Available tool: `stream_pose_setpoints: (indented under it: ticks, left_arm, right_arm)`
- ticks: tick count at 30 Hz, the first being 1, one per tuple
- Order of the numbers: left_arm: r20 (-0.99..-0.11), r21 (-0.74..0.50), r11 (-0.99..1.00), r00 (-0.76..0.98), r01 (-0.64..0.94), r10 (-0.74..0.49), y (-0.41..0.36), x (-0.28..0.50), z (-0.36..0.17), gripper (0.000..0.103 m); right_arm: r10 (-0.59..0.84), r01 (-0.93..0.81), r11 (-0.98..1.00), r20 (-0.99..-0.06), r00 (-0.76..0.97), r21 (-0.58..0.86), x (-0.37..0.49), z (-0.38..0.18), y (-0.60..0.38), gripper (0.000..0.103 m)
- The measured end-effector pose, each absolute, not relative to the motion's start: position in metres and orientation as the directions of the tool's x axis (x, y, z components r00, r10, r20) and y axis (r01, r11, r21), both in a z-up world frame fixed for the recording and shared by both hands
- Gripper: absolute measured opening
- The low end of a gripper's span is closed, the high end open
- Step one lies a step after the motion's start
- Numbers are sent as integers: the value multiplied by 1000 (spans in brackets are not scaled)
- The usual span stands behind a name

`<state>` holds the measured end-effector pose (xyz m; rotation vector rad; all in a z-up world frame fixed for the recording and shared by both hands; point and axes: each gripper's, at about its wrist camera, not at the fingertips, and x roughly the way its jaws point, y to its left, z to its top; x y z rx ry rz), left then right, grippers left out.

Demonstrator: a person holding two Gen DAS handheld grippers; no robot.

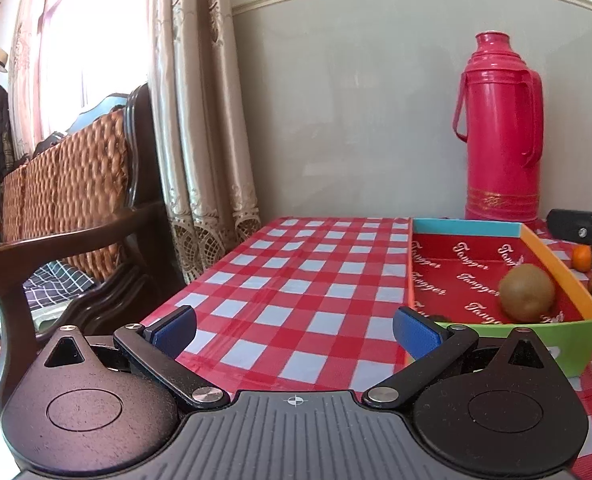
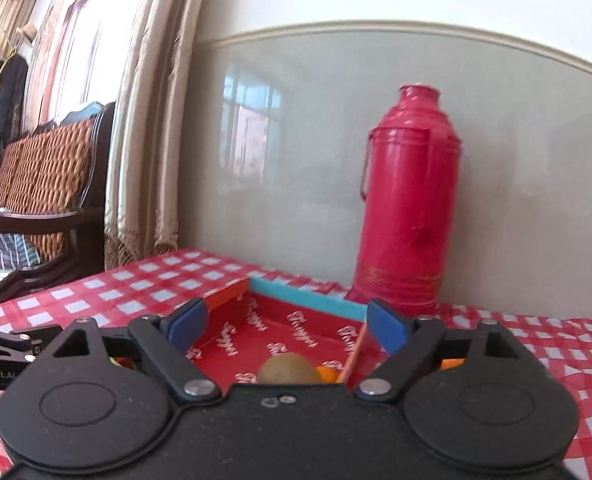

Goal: Organize fruits
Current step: 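Reach the left gripper to the orange tangerine and grasp it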

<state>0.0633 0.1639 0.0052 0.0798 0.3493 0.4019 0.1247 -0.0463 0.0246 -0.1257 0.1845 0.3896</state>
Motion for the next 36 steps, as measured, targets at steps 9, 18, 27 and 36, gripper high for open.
stream_pose_setpoints:
  ticks: [9,18,27,36]
  left_arm:
    - [-296,142,938,891,-315,344,129,70,11,103]
    - [-286,147,971,932,-187,223,64,87,14,103]
    - [-312,76,995,946,-64,85,-1,107,13,103]
    - [-351,67,997,936,28,-3,-61,128,0,103]
  right_arm:
    - [233,-235,972,-155,960,4,133,27,-116,97]
    - [116,-100,991,-201,973,85,145,16,-186,97]
    - [18,-2,998,-245,969,62,138,2,-232,97]
    - [-47,69,996,-332,942,56,143,-12,-272,97]
